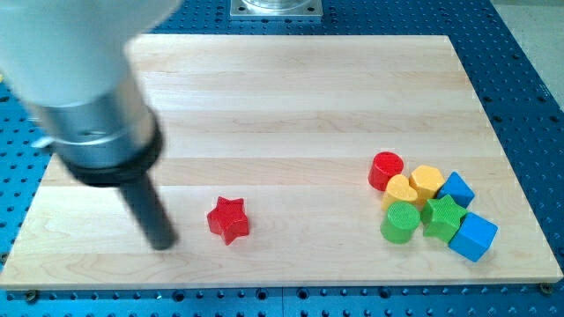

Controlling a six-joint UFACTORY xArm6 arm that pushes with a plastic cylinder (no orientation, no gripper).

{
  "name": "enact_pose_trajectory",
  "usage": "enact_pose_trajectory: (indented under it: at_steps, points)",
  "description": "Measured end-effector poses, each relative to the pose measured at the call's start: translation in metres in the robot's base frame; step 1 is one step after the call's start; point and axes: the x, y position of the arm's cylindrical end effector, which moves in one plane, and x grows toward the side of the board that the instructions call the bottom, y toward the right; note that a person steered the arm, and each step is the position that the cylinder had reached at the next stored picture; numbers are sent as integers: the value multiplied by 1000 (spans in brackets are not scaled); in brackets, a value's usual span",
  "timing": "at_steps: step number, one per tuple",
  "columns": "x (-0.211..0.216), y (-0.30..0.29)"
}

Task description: Push the red star into the red circle

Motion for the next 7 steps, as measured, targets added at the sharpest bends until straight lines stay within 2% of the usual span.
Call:
enact_pose_trajectory:
  at_steps: [1,2,4,5,6,7]
  points:
    - [-24,89]
    - [-58,149]
    - [-69,200]
    - [-122,176]
    - [-178,104]
    - [-178,103]
